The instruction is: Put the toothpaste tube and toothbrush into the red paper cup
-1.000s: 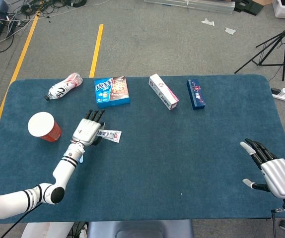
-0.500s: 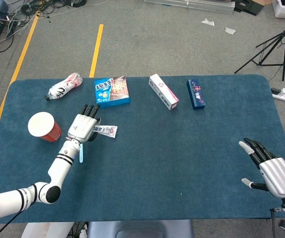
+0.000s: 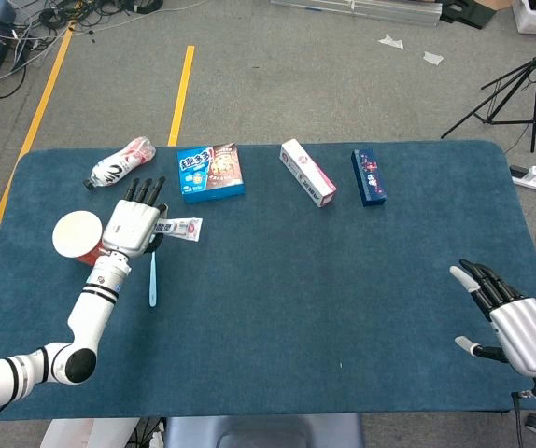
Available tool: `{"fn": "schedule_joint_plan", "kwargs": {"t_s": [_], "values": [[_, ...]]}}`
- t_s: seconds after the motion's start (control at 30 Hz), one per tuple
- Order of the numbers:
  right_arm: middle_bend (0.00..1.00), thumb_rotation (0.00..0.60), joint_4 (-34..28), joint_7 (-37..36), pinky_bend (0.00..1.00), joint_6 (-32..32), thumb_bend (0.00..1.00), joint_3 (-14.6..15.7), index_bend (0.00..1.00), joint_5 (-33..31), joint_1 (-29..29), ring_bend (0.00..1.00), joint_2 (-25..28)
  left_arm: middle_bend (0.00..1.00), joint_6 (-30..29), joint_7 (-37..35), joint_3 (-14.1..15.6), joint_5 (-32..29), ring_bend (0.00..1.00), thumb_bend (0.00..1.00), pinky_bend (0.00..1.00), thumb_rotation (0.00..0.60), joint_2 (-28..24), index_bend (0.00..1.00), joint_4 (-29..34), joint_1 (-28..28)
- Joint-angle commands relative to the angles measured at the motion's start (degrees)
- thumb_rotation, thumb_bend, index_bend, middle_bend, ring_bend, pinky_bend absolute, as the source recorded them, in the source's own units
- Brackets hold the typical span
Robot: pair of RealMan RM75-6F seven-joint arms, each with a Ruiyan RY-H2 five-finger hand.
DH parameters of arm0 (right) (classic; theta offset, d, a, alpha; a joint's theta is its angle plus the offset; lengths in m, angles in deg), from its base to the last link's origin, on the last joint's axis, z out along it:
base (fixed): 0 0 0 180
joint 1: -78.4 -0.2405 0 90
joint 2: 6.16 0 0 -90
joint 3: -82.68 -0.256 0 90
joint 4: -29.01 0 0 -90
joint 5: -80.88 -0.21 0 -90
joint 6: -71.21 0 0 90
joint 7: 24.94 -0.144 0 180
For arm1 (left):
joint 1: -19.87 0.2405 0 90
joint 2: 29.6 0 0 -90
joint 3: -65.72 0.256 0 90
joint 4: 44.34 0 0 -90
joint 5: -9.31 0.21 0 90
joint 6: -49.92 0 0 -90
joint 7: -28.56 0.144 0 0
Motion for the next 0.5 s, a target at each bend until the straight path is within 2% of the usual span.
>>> {"fn": "schedule_joint_plan", "kwargs": {"t_s": [0.03, 0.5], "values": [[0.09, 0.600, -0.01, -0.06, 0.44, -0.03, 0.00, -0.01, 0.07, -0.05, 0.06, 0.11, 0.10, 0.00, -1.18, 1.14, -0.32, -0.87, 0.00, 0.38, 0.00, 0.600, -1.96, 0.90, 1.38, 0.42], [0.09, 0.600, -0.39, 0.75, 0.44, 0.87, 0.00, 0.15, 0.07, 0.14, -0.21, 0.11, -0.06, 0.00, -5.13, 4.29, 0.45, -1.54, 0.00, 0.38, 0.00, 0.600, -10.35, 0.91, 7.01, 2.50]]}}
